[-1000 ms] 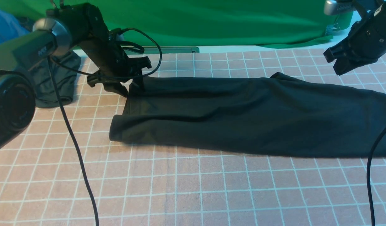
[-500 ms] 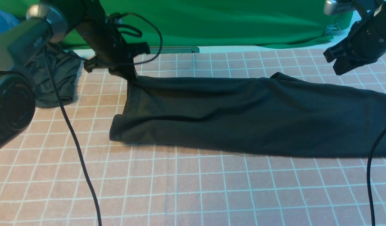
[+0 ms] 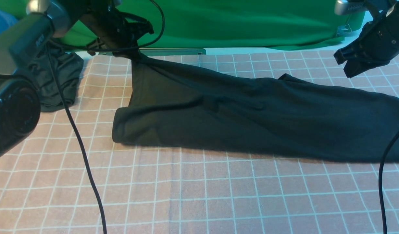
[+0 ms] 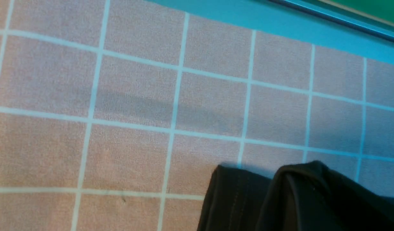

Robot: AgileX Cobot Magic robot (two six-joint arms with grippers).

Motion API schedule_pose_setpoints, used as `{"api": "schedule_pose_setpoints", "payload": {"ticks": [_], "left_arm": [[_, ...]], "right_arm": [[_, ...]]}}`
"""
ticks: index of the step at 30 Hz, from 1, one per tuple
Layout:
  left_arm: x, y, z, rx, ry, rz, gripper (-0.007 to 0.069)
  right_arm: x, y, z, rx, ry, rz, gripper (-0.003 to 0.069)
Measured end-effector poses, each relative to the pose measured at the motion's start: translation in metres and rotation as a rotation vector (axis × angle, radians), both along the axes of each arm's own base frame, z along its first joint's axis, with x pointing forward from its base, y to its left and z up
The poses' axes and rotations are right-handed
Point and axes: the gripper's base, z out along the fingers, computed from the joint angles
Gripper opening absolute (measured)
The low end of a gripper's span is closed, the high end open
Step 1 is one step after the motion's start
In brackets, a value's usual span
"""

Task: Fold a long-sleeved shirt over a pink coffee tablecloth.
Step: 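Fold the black garment in half by bringing its near edge over to the far edge, then pull the folded dark garment lengthwise by its ends to straighten it flat on the table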

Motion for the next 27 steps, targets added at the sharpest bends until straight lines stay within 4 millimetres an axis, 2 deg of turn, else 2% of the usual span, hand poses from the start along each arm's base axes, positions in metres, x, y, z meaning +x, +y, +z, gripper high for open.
{"api": "schedule_pose_setpoints", "payload": {"ticks": [4, 8, 11, 14, 18, 21, 24, 27], "left_arm": [[0.005, 0.003, -0.009, 0.051, -0.021, -0.014, 0.0032], [0.009, 0.006, -0.008, 0.097, -0.07, -0.018, 0.0051], [0.006, 0.008, -0.002, 0.122, -0.067, -0.022, 0.0095], [-0.001, 0.008, 0.013, 0.114, -0.054, -0.024, 0.0134], [-0.013, 0.007, 0.034, 0.109, -0.015, -0.037, 0.0143], [-0.032, 0.008, 0.051, 0.119, 0.078, -0.072, 0.0133], [-0.047, 0.008, 0.062, 0.123, 0.12, -0.089, 0.0072], [-0.071, 0.009, 0.059, 0.113, 0.196, -0.095, 0.0017]], "right_arm": [[0.0, 0.001, 0.0, 0.01, 0.0, -0.001, 0.0071], [0.0, 0.001, 0.0, 0.01, 0.002, -0.001, 0.0071], [0.0, 0.001, 0.0, 0.012, 0.003, -0.002, 0.0071], [0.0, 0.001, 0.0, 0.014, 0.005, -0.002, 0.0071], [-0.001, 0.002, 0.0, 0.022, 0.015, -0.001, 0.0071], [-0.003, 0.002, -0.001, 0.022, 0.039, 0.005, 0.0071], [-0.006, 0.002, -0.002, 0.019, 0.069, 0.022, 0.0071], [-0.01, 0.003, -0.004, 0.014, 0.113, 0.042, 0.0071]]}}
